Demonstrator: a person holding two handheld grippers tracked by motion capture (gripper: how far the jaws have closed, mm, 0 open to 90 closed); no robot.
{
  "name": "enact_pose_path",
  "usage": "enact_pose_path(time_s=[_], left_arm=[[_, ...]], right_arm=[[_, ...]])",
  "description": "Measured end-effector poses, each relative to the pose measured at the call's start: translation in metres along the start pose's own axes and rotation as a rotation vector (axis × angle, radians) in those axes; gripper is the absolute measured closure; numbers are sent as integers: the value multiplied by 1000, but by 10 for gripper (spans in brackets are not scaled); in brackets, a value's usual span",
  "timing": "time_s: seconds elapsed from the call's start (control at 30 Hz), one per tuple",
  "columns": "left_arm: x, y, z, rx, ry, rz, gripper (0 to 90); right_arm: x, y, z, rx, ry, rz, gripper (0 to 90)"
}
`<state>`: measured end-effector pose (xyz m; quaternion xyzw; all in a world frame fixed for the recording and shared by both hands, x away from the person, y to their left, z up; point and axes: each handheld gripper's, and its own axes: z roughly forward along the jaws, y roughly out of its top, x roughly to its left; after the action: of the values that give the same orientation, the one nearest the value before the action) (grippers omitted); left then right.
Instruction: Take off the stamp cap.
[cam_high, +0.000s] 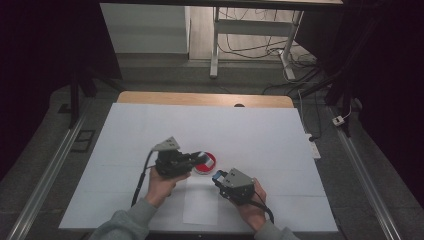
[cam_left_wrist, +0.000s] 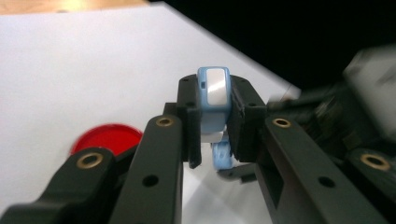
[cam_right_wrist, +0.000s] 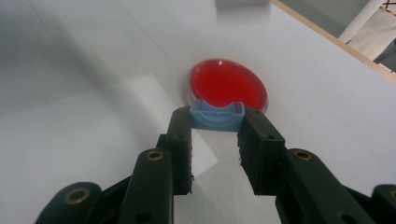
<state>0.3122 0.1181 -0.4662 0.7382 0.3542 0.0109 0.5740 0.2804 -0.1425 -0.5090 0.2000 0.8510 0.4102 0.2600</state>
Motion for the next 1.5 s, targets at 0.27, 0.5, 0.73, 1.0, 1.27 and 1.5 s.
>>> enact_pose_path(time_s=[0.27, 0.5, 0.73, 1.0, 1.27, 1.5], left_arm=[[-1, -4, 7, 50, -32, 5, 762], [-1, -4, 7, 56, -48, -5, 761], [-3, -4, 8, 67, -32, 2, 761], [-2, -4, 8, 69, -27, 2, 761], [-1, -4, 6, 69, -16, 5, 760], [-2, -2, 5, 78, 4, 32, 760]], right_arm=[[-7, 1, -7, -30, 9, 17, 656], [-11, -2, -9, -36, 18, 31, 655], [-17, -6, -14, -47, 7, 55, 654], [-23, -10, -18, -54, 11, 74, 654], [-32, -17, -29, -66, 7, 115, 653], [-44, -28, -45, -74, -2, 150, 653]])
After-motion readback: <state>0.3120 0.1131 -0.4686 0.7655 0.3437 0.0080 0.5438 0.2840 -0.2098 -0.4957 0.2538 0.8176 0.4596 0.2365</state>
